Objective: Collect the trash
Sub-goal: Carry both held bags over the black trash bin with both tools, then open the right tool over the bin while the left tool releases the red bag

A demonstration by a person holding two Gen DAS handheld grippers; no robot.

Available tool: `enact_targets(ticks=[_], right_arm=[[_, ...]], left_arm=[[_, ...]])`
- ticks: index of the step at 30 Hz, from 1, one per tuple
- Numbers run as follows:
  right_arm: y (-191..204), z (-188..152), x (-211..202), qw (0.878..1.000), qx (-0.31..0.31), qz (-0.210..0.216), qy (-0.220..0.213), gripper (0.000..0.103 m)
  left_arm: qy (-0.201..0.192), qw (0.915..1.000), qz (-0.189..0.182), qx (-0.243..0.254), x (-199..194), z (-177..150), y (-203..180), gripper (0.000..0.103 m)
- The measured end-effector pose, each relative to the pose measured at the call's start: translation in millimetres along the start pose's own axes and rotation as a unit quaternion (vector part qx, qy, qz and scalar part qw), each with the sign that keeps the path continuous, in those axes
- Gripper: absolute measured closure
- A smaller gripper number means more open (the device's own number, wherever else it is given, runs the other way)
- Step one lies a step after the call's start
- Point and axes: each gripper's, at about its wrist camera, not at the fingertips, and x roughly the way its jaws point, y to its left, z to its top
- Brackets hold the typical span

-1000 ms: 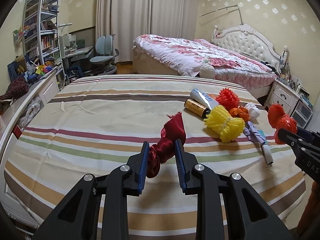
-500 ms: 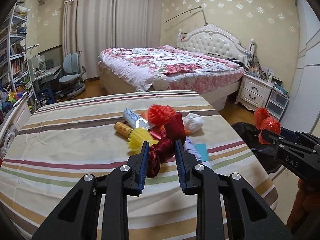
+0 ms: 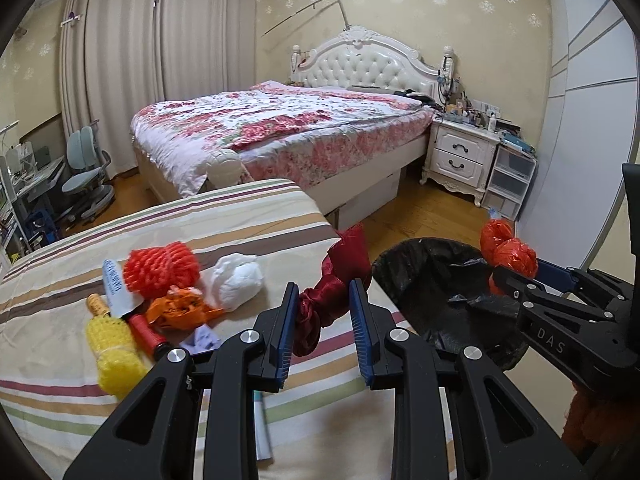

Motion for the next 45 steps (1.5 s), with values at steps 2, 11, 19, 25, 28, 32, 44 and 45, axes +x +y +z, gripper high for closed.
enact_targets(ticks=[2, 11, 19, 25, 28, 32, 44, 45], right_arm=[[-7, -1, 4, 1.0, 0.002, -0.003, 0.001, 0.062], [-33, 5, 29, 1.0, 0.02, -0.002, 0.011, 0.061], [-51, 5, 45, 0.999, 0.034, -0.003, 0.026, 0.06], [-62, 4, 50, 0.998, 0.047, -0.015, 0.027, 0.048], [-66, 3, 49, 0.998, 0.054, -0.021, 0.026, 0.047], [-71, 0, 47, 0.997, 0.062, -0.023, 0.026, 0.046], [-66, -5, 37, 0.997, 0.067, -0.024, 0.025, 0.046], [-64, -6, 35, 0.997, 0.067, -0.022, 0.024, 0.045]], left_arm=[[0.004, 1.0, -0.002, 0.008, 12, 3, -11, 0.076], [0.022, 0.9993, -0.004, 0.028, 55, 14, -46, 0.076], [0.039, 0.9982, -0.003, 0.045, 77, 19, -66, 0.076], [0.049, 0.9973, -0.004, 0.055, 87, 19, -74, 0.075], [0.055, 0.9972, -0.006, 0.051, 91, 20, -75, 0.066], [0.051, 0.9976, -0.007, 0.047, 91, 20, -74, 0.039], [0.044, 0.9982, 0.014, 0.039, 75, 19, -61, 0.03], [0.044, 0.9982, 0.018, 0.038, 73, 18, -59, 0.03]])
